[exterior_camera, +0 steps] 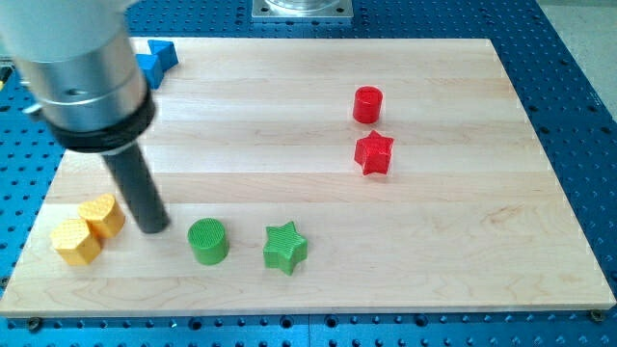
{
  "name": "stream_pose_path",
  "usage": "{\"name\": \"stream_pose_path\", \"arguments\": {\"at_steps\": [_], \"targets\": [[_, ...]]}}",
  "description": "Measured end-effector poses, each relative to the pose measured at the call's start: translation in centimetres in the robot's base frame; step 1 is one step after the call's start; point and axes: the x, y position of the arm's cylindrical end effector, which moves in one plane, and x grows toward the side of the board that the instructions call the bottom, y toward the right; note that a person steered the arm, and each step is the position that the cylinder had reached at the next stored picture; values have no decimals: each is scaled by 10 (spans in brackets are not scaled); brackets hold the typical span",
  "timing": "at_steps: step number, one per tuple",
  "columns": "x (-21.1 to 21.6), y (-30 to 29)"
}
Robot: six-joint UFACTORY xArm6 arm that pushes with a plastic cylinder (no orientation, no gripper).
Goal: Place the red blocks towards the left center of the board
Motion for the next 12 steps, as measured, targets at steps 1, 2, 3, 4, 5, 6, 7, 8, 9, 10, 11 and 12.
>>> {"name": "stream_pose_path", "arguments": {"at_steps": [1,2,3,4,5,6,7,8,9,10,11,12], "targets": [[14,4],[21,37],[31,86],[37,121],[5,104],[-41,66],[-42,57],[-42,57],[-42,56],[-42,54],[-42,54],[-42,52]]}}
